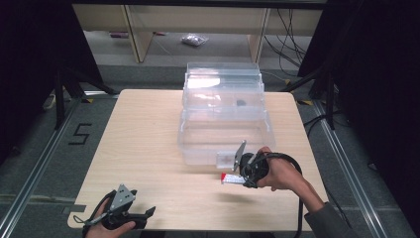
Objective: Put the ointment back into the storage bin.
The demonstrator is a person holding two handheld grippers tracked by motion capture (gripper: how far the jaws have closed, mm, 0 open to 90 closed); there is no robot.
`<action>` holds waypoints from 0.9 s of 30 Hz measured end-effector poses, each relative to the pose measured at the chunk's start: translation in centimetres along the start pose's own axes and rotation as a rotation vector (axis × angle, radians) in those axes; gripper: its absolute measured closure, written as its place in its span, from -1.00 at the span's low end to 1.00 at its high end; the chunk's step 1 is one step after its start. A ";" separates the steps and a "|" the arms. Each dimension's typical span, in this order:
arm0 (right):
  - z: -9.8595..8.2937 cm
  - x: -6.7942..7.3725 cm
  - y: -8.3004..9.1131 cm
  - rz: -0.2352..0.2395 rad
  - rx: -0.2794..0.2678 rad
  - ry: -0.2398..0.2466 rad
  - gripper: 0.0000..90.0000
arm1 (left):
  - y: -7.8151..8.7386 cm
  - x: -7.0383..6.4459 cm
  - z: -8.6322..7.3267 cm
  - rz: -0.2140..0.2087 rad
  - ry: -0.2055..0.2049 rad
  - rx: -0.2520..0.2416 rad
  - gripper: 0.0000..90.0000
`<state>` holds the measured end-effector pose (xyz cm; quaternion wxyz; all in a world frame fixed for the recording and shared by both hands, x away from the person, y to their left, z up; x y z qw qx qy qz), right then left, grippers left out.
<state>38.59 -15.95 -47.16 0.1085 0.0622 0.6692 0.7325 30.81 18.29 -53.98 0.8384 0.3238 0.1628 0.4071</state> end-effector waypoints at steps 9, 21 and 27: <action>0.1 -0.8 1.0 -0.007 -0.022 0.027 0.58 | -0.3 0.1 0.1 -0.004 0.027 -0.016 -0.67; 0.8 -3.0 3.4 -0.042 -0.052 0.025 0.58 | -0.6 0.1 0.1 -0.019 0.027 -0.006 -0.67; 1.3 -3.8 4.1 -0.044 -0.044 0.017 0.58 | -0.7 0.1 0.1 -0.021 0.024 -0.007 -0.67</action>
Point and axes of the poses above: each handheld gripper's, and its own axes: y roughly backward along the jaws, z roughly out of its top, x roughly to its left, the point moved 7 cm from there along -y, roughly forward along the jaws, and after that the axes turned 1 degree about x, right-handed, at the moved point
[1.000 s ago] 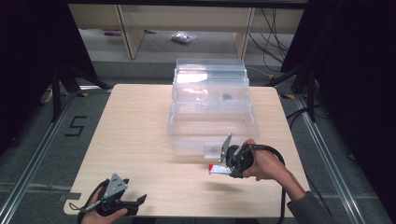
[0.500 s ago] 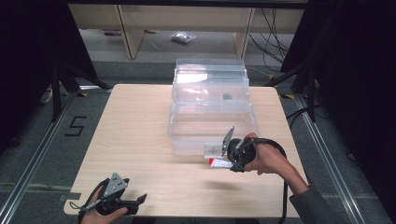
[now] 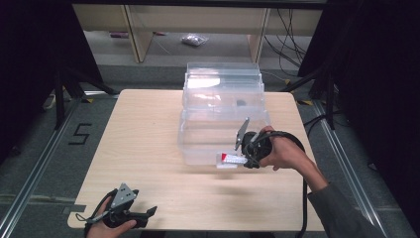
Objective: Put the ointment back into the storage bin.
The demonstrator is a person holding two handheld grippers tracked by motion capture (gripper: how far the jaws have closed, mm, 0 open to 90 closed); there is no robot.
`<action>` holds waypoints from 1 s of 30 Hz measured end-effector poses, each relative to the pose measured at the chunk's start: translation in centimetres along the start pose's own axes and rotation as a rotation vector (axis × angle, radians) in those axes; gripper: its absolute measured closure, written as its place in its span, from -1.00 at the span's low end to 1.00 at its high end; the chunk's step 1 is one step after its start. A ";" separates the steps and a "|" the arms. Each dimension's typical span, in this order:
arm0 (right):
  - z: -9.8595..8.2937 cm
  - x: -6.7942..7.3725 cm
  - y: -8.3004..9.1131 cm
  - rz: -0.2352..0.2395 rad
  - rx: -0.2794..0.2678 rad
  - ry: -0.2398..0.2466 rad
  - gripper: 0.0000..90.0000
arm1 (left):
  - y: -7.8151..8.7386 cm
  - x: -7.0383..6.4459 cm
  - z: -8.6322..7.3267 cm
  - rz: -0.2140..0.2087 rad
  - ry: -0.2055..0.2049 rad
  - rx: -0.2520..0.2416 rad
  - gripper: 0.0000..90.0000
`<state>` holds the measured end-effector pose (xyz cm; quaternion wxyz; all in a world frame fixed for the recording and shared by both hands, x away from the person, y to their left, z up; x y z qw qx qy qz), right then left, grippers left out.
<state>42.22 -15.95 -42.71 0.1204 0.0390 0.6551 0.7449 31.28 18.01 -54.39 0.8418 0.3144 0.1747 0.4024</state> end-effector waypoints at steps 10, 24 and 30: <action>1.0 -1.7 1.0 -0.017 0.002 0.007 0.58 | 0.0 0.0 0.0 0.001 0.005 -0.003 -0.67; 1.1 -5.7 0.5 -0.036 0.021 -0.014 0.58 | 0.0 -0.1 0.0 -0.009 0.006 0.005 -0.67; 0.6 -7.1 -0.4 -0.026 0.026 -0.016 0.58 | 0.0 0.0 0.0 -0.006 0.015 0.001 -0.67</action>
Point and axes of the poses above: each handheld gripper's, and its own axes: y roughly backward along the jaws, z roughly out of its top, x roughly to its left, the point moved 7 cm from there along -y, roughly forward along the jaws, and after that the axes turned 1 degree about x, right-handed, at the moved point
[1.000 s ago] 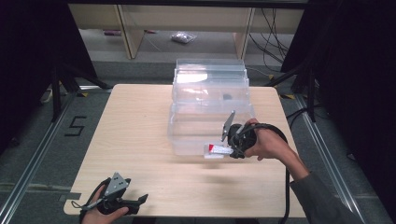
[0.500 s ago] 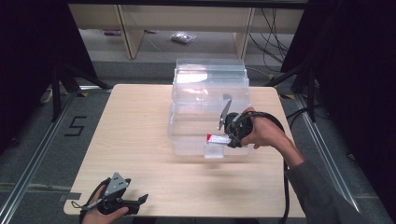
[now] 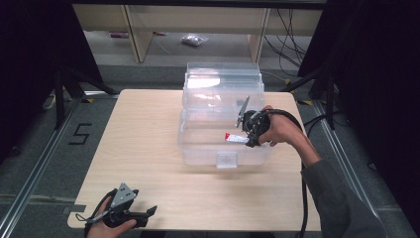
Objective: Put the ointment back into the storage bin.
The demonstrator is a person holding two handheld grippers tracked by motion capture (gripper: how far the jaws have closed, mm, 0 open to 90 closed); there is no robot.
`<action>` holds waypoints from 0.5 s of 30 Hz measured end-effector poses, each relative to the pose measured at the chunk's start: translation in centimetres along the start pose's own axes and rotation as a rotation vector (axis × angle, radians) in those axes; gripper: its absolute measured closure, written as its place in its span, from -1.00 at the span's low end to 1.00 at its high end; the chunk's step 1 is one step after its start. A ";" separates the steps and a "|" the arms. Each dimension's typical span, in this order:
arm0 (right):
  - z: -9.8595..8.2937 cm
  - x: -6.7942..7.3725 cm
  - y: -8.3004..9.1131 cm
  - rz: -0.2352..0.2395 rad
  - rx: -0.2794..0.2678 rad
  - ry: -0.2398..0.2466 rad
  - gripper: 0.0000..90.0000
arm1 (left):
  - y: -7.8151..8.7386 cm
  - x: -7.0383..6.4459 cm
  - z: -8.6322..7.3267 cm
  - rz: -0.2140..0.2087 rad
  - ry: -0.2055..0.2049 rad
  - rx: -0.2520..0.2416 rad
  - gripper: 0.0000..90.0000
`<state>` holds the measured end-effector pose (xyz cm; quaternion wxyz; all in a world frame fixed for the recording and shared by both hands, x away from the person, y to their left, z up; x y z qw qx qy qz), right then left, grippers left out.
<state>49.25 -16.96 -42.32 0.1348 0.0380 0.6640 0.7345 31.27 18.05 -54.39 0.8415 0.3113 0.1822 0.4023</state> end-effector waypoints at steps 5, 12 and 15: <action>-0.7 -1.4 -1.2 0.016 0.031 -0.056 0.58 | -0.1 0.2 0.0 0.006 0.004 -0.004 -0.67; -1.3 -2.5 -2.4 0.033 0.054 -0.036 0.58 | -0.1 0.1 0.1 -0.001 0.009 -0.010 -0.67; -1.5 -2.8 -2.8 0.032 0.051 -0.036 0.58 | -0.1 0.3 0.0 0.010 0.001 -0.001 -0.67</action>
Point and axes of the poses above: each handheld gripper's, and its own axes: y roughly backward along the jaws, z roughly out of its top, x roughly to its left, the point moved 7 cm from there along -y, roughly forward along the jaws, and after that the axes turned 1 degree about x, right-handed, at the moved point
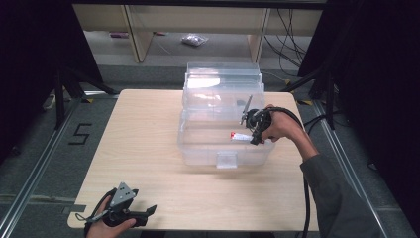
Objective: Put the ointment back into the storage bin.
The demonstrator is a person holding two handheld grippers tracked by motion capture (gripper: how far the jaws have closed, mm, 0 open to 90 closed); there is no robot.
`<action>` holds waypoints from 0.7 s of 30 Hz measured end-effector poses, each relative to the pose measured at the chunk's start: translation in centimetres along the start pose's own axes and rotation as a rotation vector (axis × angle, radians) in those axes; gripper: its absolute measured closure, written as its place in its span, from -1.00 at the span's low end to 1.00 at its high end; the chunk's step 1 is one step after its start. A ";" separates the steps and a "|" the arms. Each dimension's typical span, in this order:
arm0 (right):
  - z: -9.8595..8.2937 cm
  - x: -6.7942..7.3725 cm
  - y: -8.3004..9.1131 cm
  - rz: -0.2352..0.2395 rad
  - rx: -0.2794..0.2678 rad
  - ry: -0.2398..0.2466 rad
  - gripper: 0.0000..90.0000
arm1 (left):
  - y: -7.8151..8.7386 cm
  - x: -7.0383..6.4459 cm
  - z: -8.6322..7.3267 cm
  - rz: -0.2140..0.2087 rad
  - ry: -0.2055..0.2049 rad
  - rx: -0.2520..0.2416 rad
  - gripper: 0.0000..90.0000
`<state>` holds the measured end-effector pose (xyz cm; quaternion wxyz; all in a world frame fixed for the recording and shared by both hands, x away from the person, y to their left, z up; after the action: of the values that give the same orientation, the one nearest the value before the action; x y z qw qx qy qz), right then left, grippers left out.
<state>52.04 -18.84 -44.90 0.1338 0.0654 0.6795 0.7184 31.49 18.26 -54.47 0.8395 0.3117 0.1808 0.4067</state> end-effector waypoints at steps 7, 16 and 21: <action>-0.5 -0.3 -0.6 0.001 0.005 -0.017 0.58 | 0.0 -0.1 0.1 -0.008 0.007 -0.007 -0.67; -0.6 -0.3 -1.1 0.017 0.021 0.005 0.58 | 0.0 -0.2 0.1 -0.008 0.011 -0.010 -0.67; -0.5 -0.2 -1.3 0.027 0.027 0.018 0.58 | 0.1 0.1 0.0 -0.007 -0.016 0.007 -0.67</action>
<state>52.25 -19.36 -46.25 0.1170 0.0702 0.6894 0.7114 31.46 18.35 -54.39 0.8413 0.3174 0.1765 0.4005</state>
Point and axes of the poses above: each handheld gripper's, and its own axes: y roughly backward along the jaws, z roughly out of its top, x roughly to its left, the point moved 7 cm from there along -y, roughly forward along the jaws, and after that the axes turned 1 degree about x, right-handed, at the moved point
